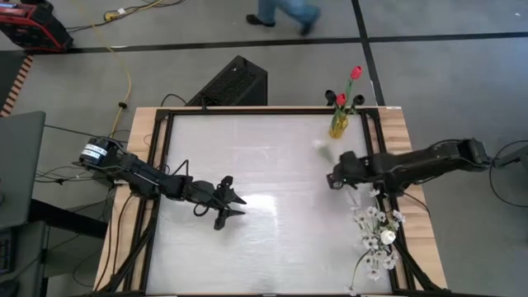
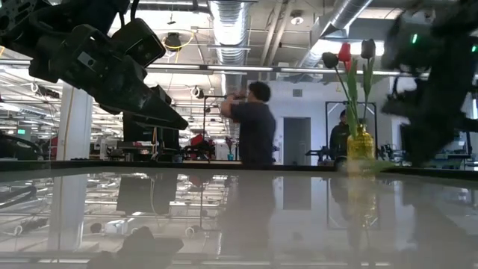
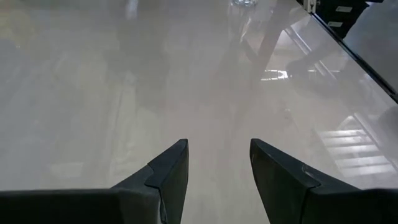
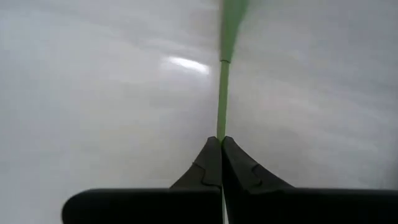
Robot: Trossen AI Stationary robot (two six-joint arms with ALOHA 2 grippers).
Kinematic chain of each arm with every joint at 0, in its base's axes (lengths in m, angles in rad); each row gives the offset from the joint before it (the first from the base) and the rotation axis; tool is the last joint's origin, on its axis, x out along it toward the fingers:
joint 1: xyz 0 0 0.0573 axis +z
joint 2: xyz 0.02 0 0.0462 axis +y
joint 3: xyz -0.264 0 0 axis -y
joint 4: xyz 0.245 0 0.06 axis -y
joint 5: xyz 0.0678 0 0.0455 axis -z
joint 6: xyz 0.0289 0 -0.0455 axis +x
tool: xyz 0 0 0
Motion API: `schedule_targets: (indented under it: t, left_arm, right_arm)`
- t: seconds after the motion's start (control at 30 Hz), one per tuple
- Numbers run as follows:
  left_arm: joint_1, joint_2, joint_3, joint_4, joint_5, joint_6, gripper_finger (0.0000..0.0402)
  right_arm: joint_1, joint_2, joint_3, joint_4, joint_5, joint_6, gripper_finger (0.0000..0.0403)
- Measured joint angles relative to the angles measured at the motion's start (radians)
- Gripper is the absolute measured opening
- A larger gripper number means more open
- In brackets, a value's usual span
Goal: Sort flowers into vase by color
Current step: Put the white flower into the transparent flower vase
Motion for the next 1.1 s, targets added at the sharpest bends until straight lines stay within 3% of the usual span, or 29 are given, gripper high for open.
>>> schedule_targets:
  t: [0.17,0.3,0.5,0.67,0.9,1.1]
  left_arm:
    - [0.0,0.0,0.0,0.014,0.0,-0.016,0.0159]
    - [-0.002,0.0,0.0,0.037,0.001,-0.018,0.0159]
    - [-0.002,0.0,0.0,0.069,0.003,-0.058,0.0159]
    - [-0.033,0.026,0.0,0.276,-0.003,-0.037,0.0159]
    - [-0.086,0.178,0.024,0.749,-0.03,0.078,0.0159]
    - [-0.078,0.293,0.123,0.784,-0.053,0.076,0.0159]
  right_arm:
    - [0.179,-0.006,0.067,0.245,0.033,-0.112,0.0019]
    - [0.279,-0.006,0.118,0.523,0.145,-0.334,0.0019]
    - [0.381,-0.007,0.224,0.797,0.243,-0.678,0.0019]
    - [0.465,0.029,0.237,1.141,0.266,-0.94,0.0019]
    - [0.492,0.273,0.237,1.575,0.247,-1.092,0.0019]
    - [0.459,0.499,0.246,1.893,0.174,-1.11,0.0019]
